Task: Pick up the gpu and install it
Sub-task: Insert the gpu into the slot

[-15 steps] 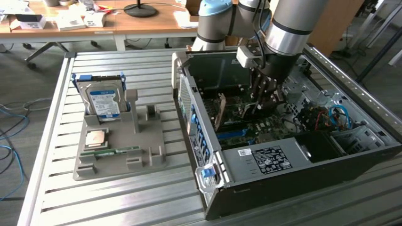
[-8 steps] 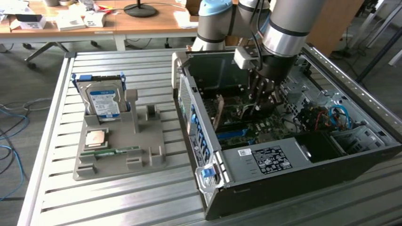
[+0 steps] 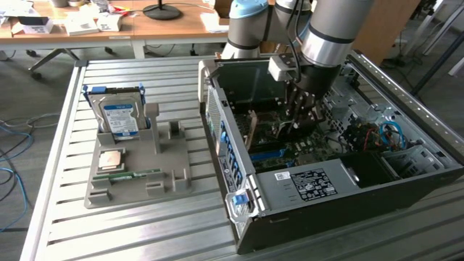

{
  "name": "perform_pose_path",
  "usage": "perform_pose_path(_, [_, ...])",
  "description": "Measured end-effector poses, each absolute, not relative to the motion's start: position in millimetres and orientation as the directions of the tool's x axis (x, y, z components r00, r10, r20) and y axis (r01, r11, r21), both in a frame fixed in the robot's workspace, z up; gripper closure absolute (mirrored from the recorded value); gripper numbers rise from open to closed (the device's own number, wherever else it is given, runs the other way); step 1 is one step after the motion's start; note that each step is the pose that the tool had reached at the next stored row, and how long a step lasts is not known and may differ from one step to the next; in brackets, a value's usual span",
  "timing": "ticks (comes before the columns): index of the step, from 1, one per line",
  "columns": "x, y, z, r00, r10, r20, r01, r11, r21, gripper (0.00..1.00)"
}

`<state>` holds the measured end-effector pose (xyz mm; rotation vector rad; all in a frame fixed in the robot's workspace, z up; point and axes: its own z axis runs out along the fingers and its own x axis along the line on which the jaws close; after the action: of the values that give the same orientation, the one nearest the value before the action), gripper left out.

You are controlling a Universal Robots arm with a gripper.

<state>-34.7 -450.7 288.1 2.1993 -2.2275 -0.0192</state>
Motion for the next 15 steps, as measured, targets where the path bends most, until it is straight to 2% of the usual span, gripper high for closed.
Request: perform_pose_path(15, [-35.4,-450.8,282.7,-0.013,-1.0,-0.004,-1.0,0.013,0.014,0.74])
